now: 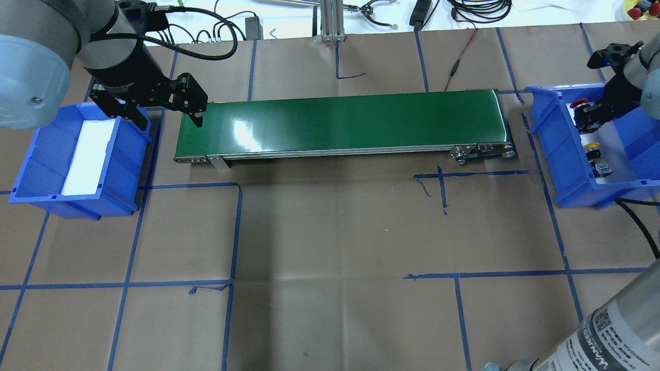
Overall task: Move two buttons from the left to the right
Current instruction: 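Carry the red button with the right gripper into the blue bin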
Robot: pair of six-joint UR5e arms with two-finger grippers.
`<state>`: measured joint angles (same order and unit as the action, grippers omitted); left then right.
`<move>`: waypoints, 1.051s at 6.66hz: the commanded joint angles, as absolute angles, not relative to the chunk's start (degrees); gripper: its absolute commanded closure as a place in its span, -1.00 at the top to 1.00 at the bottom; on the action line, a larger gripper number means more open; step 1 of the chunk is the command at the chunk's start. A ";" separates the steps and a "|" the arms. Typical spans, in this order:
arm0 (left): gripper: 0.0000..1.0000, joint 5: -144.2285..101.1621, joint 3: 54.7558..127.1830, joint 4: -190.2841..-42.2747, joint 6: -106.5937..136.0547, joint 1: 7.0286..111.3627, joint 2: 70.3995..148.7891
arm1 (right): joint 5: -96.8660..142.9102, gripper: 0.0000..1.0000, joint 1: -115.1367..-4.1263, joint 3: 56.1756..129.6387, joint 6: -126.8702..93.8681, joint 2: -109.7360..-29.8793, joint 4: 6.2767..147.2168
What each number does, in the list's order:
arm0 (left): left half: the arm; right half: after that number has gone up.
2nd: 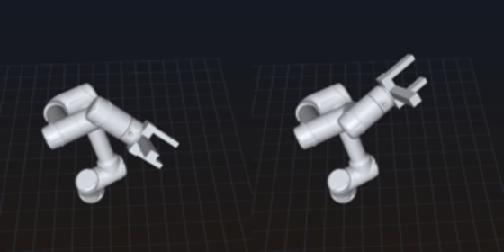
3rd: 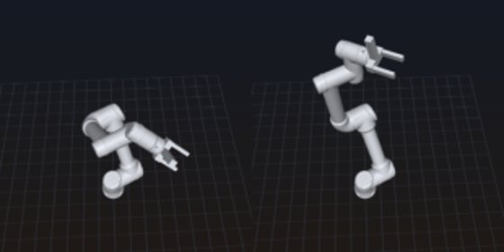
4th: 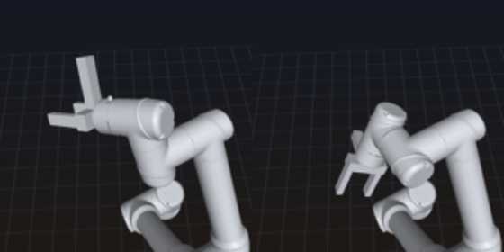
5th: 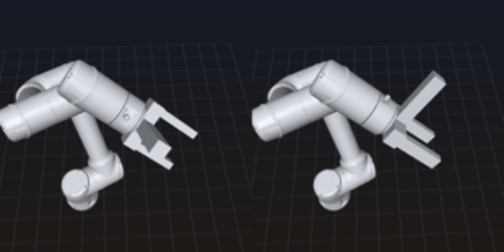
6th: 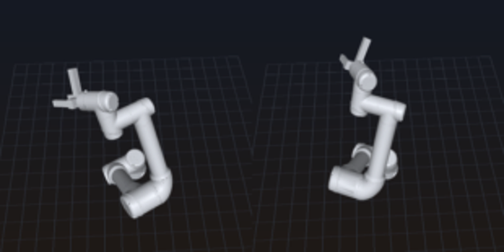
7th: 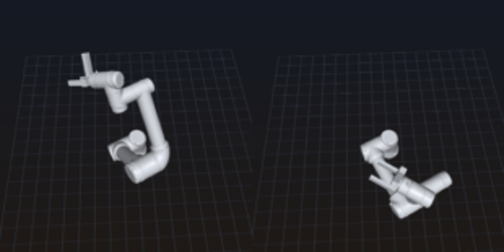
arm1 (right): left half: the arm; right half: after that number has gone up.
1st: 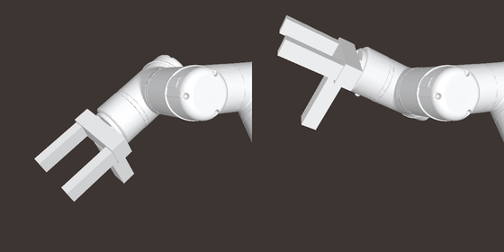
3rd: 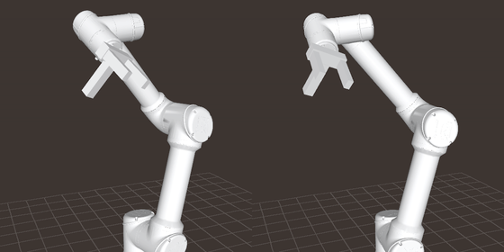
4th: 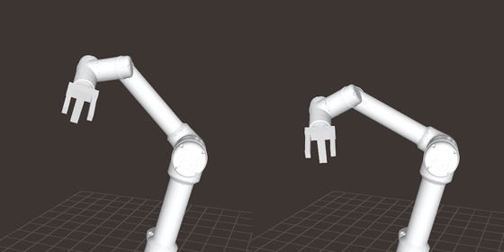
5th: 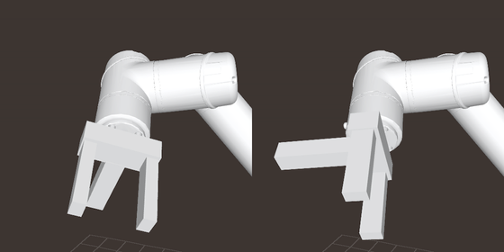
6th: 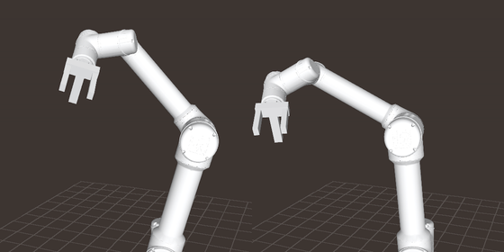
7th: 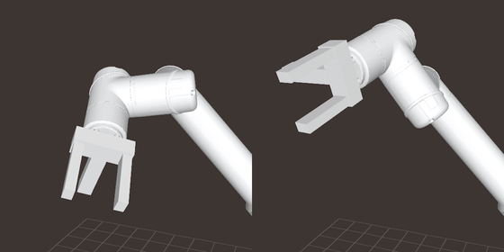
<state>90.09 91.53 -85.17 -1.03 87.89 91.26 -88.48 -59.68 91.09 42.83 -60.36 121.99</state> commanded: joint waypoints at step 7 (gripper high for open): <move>1.00 90.09 91.32 -85.17 -0.97 87.89 91.32 | -87.54 0.99 -59.76 90.18 41.75 -61.08 124.81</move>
<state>90.09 91.35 -85.17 -0.97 87.89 91.32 -87.52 -59.69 90.56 41.81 -60.68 124.86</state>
